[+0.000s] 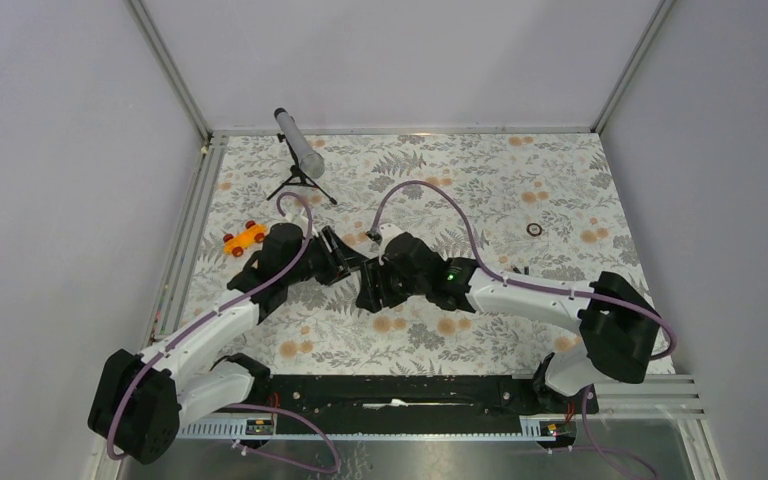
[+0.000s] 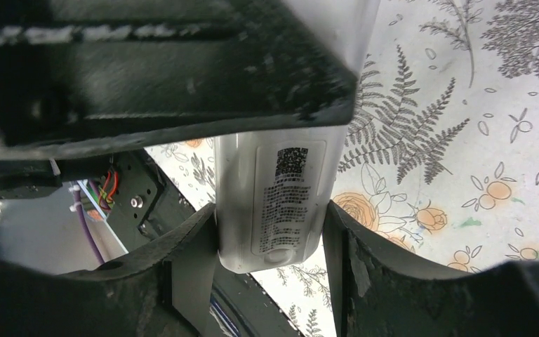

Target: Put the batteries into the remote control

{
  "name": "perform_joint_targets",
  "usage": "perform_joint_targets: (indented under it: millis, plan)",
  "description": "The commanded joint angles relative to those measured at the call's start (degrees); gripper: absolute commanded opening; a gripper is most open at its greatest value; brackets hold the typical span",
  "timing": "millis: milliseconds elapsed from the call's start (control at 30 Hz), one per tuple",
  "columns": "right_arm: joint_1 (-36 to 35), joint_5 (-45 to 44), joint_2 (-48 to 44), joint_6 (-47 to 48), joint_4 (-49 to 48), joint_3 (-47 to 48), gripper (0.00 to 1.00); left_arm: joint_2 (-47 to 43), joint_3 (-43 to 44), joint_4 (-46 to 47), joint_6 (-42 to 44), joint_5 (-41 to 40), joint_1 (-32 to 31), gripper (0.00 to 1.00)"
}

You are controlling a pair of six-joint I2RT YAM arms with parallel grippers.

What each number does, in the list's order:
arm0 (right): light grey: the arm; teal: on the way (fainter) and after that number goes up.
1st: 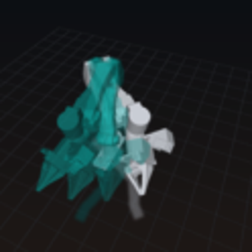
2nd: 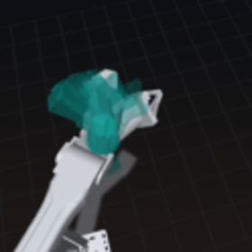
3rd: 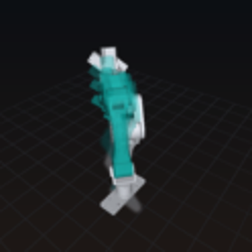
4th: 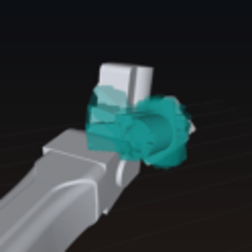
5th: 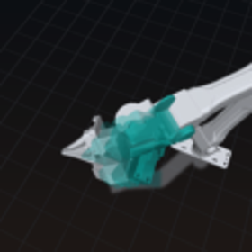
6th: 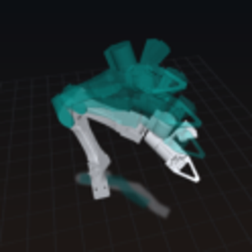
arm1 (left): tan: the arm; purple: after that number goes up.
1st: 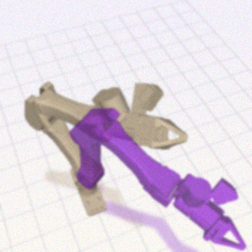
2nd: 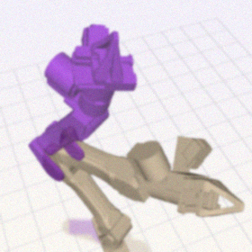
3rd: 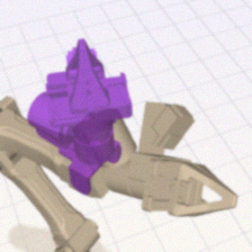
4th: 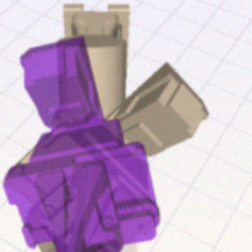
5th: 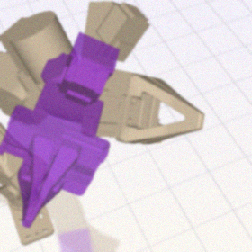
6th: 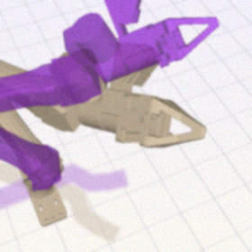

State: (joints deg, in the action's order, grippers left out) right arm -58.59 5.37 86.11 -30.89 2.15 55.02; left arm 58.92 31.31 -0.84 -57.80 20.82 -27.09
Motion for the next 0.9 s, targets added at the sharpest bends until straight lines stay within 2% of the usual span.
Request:
perform_joint_targets:
  millis: [0,233,467,500,567,600,700,867]
  plan:
    - [-1.61,-1.08,0.96,3.36,1.36,3.14,0.23,1.01,2.41,0.93,1.20,-2.00,-0.48,0.40]
    - [-1.58,-3.22,1.77,1.92,2.59,4.29,0.23,0.33,1.60,0.93,1.45,-1.54,-0.51,0.19]
    - [-1.62,-2.81,3.50,-2.55,1.81,5.39,0.26,-0.47,0.19,1.00,1.03,-0.63,-0.53,0.14]
    - [-1.62,-2.88,3.91,-3.29,1.74,5.56,0.25,-0.73,0.08,1.14,0.84,-0.45,-0.51,0.16]
    - [-1.62,-3.18,4.58,-4.59,1.49,5.77,0.24,-1.17,0.07,1.29,0.18,0.03,-0.57,0.41]
    - [-1.62,-3.40,4.86,-5.20,1.20,5.73,0.23,-1.67,-0.05,1.36,-0.47,0.08,-0.57,0.48]
    - [-1.62,-4.33,4.97,-6.76,-0.20,5.16,0.22,-3.39,-1.27,2.84,-2.27,0.04,-0.53,0.50]
    - [-1.62,-3.78,4.88,-9.08,-0.39,5.33,0.23,-5.81,-2.38,3.05,-2.74,-1.41,-0.51,0.37]
